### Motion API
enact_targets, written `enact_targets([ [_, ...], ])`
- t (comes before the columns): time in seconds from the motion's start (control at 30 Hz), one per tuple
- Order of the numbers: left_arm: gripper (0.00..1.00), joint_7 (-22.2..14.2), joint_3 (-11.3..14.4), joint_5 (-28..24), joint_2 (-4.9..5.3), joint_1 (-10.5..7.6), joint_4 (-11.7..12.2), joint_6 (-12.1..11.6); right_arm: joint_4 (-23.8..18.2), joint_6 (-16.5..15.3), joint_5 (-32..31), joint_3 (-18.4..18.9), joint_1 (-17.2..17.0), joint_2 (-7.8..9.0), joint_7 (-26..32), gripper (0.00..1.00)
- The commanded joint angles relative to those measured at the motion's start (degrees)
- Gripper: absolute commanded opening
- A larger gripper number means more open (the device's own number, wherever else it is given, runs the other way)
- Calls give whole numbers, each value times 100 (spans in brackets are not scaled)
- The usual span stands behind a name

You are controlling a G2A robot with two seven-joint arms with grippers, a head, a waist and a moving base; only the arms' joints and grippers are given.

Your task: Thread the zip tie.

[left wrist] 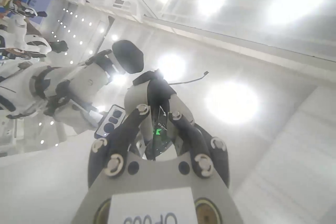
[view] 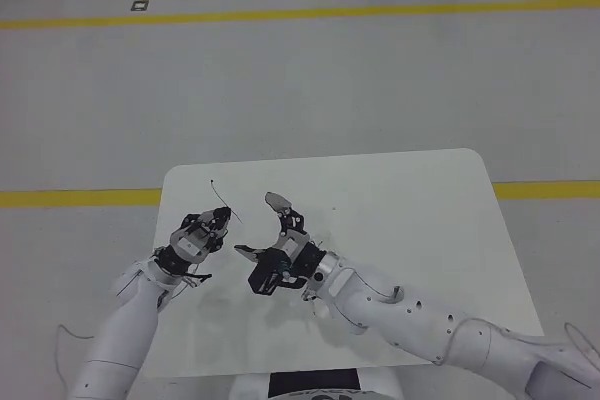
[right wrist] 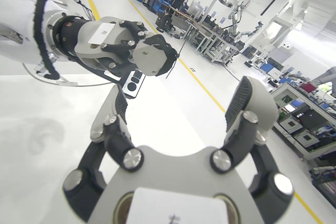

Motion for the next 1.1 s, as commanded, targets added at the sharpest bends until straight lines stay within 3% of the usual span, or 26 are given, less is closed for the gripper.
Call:
enact_targets([
  [0.0,0,7,10,-10,5,7,-11,-10,36,71,0,-14,11,-15,-40,100],
  [0.03,0,6,13,-26,6,12,-5,-15,49,97,0,-21,15,-21,-49,82],
  [0.07,0,3,17,-40,7,16,0,-18,60,117,0,-28,17,-27,-57,45],
  [0.1,0,-5,23,-50,10,20,9,-17,78,136,0,-35,19,-33,-68,41],
  [0.33,0,-45,51,-85,19,33,24,11,167,201,0,-78,28,-60,-118,32],
  [1.07,0,-45,51,-85,19,33,24,11,313,261,0,-238,147,-171,-232,22],
])
